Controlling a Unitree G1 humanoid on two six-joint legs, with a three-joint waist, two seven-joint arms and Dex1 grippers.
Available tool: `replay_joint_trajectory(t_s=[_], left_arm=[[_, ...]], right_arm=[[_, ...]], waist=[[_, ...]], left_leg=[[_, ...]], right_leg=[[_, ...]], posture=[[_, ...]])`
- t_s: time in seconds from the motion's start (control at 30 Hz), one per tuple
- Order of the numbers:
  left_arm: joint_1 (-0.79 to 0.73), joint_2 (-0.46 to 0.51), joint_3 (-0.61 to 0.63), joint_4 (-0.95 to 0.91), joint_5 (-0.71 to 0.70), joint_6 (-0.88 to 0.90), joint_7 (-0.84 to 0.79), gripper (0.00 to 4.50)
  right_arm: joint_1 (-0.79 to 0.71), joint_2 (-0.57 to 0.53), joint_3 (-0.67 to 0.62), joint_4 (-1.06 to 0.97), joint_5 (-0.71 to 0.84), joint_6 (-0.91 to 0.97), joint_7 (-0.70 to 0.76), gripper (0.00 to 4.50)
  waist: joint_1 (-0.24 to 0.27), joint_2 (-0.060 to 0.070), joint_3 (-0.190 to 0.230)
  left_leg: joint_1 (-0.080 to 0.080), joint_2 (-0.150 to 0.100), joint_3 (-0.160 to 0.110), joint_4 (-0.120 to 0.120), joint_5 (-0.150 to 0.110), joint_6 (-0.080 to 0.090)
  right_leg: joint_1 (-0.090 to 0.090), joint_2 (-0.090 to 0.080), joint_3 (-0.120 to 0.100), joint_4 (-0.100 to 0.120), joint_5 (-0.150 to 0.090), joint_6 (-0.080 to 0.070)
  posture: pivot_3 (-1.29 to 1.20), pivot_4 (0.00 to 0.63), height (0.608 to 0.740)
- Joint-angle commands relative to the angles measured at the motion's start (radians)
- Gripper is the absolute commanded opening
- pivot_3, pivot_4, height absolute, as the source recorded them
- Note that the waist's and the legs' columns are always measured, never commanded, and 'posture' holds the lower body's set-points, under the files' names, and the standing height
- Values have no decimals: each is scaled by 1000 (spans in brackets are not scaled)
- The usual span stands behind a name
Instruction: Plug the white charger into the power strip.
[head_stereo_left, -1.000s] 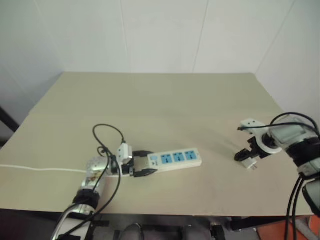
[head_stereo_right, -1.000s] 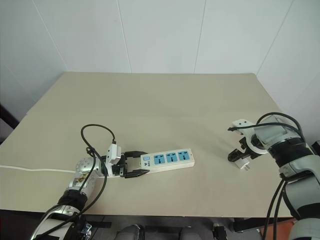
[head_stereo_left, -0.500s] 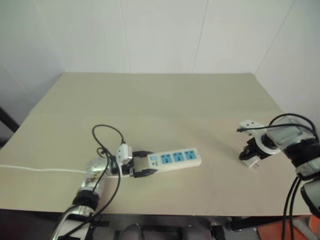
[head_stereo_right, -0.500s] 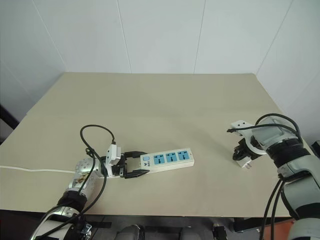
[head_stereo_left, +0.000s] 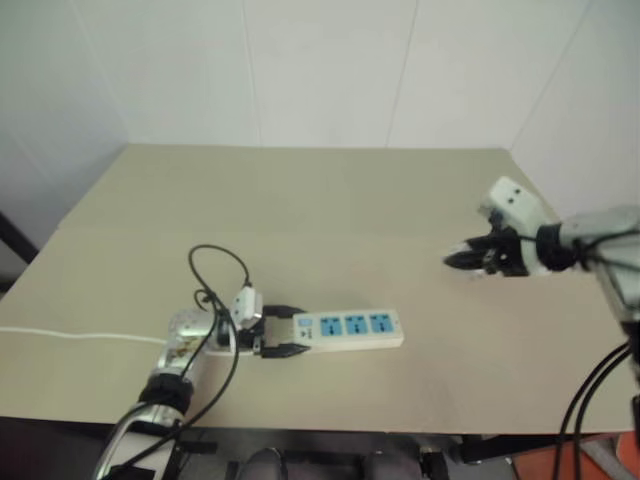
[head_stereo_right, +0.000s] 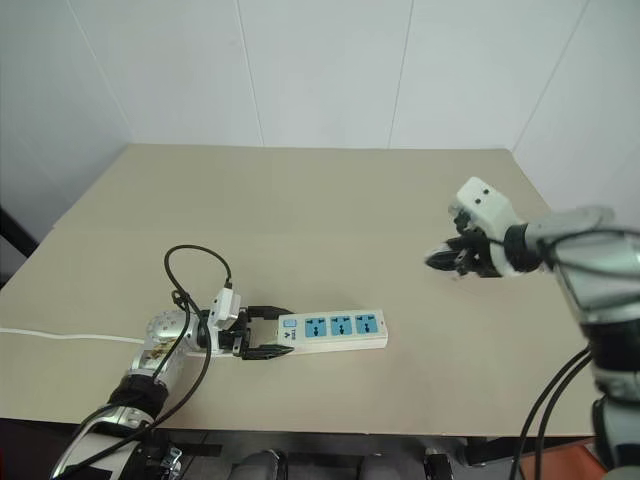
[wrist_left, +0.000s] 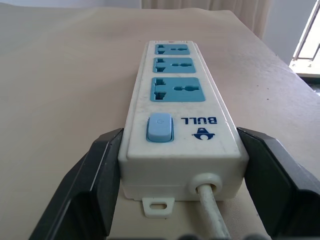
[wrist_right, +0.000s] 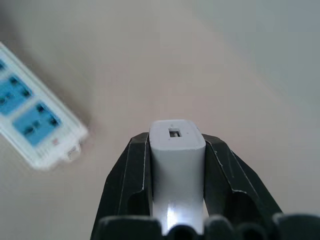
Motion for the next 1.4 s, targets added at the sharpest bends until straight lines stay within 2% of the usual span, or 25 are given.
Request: replay_joint_trajectory(t_s=[0.03, 0.1, 0.17, 0.43, 0.63, 0.73, 1.0, 1.4], left_arm=[[-22, 11, -5, 33, 12, -12, -27, 3218], [-35, 11, -6, 52, 18, -21, -31, 3218], [-45, 8, -5, 62, 20, -24, -32, 3218], [-48, -5, -6, 83, 29, -39, -7, 3218], [-40, -10, -4, 80, 28, -45, 7, 3218], [-41, -8, 0, 79, 28, -48, 15, 3218], [-34, -4, -1, 62, 27, -44, 26, 3218], [-32, 2, -4, 46, 25, -36, 21, 3218]], right_arm=[[34, 100, -169, -30, 127, -132, -4, 1096], [80, 238, -241, -26, 164, -290, -64, 1096], [119, 353, -247, 0, 152, -509, -47, 1096], [81, 448, -160, 176, 261, -486, 112, 1096], [62, 556, -132, 317, 277, -641, 254, 1096], [55, 617, -116, 389, 253, -731, 278, 1096], [12, 698, -65, 576, 205, -852, 350, 1096], [-17, 718, -6, 756, 96, -997, 387, 1096]], waist=[[-1, 0, 0], [-4, -1, -1], [-4, -1, -1], [-2, -1, -1], [-1, 0, -1], [-1, 0, -1], [-2, 0, -1], [-3, 0, -1]], left_leg=[[0, 0, 0, 1, 0, 0], [1, 1, 0, 1, 0, 0], [2, 1, -1, 0, 0, 0], [2, 2, -1, 0, 0, 0], [2, 3, -1, 0, 0, 0], [3, 3, -1, 0, 0, 0], [3, 3, -1, 0, 0, 0], [3, 3, -1, 0, 0, 0]], right_leg=[[0, 0, 0, 0, 0, 0], [1, 1, 0, 0, 1, 0], [2, 2, 1, 1, 1, 0], [1, 3, 1, 1, 2, -2], [1, 4, 1, 1, 2, -2], [2, 4, 1, 2, 2, -2], [1, 4, 1, 2, 2, -2], [1, 5, 1, 3, 2, -2]], posture=[[0, 150, 740], [0, 150, 740], [0, 150, 740], [0, 150, 740], [0, 150, 740], [0, 150, 740], [0, 150, 740], [0, 150, 740]])
